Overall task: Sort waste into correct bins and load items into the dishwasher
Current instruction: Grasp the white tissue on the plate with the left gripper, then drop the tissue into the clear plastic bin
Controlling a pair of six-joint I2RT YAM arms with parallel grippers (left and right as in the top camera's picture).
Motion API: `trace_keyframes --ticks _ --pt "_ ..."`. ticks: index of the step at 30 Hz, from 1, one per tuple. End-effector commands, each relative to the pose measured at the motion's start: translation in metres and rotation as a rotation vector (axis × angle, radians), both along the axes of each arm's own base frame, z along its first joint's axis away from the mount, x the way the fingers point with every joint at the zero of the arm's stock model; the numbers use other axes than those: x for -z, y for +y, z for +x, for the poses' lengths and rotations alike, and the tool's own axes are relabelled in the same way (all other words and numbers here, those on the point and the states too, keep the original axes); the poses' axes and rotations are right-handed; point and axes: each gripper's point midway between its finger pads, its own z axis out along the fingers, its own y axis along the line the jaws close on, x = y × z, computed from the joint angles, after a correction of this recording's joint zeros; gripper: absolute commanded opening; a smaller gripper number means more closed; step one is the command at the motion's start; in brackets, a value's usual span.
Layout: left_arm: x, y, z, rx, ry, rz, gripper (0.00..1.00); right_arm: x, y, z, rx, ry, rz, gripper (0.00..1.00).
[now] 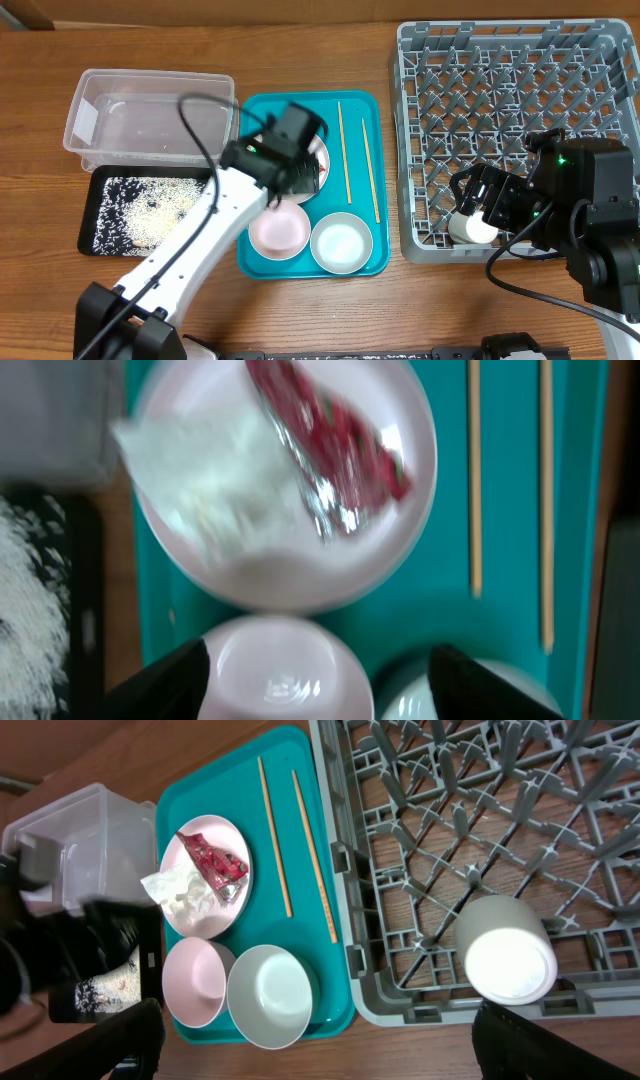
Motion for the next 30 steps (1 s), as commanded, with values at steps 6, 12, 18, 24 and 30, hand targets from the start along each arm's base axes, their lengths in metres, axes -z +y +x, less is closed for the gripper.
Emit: trace_keyframes --ticks 6,12,18,24,30 --pt "0.057 0.042 0.050 -0.071 0.042 0.120 0.79 -0.005 0.000 0.001 -0.002 -0.024 0.000 1.00" --pt "0.103 0.040 0.045 -0.041 0.150 0.152 0.73 -0.005 0.000 0.001 -0.002 -0.023 0.000 1.00" --pt "0.107 0.040 0.042 -0.043 0.179 0.158 0.04 -0.005 -0.001 0.001 -0.002 -0.024 0.000 1.00" --pt "0.000 0.041 0.060 -0.031 0.046 0.119 0.04 -0.005 -0.001 0.001 -0.002 -0.023 0.000 1.00" --pt "-0.064 0.087 0.083 -0.147 -0.130 0.144 0.04 -0.005 -0.001 0.001 -0.002 -0.023 0.000 1.00"
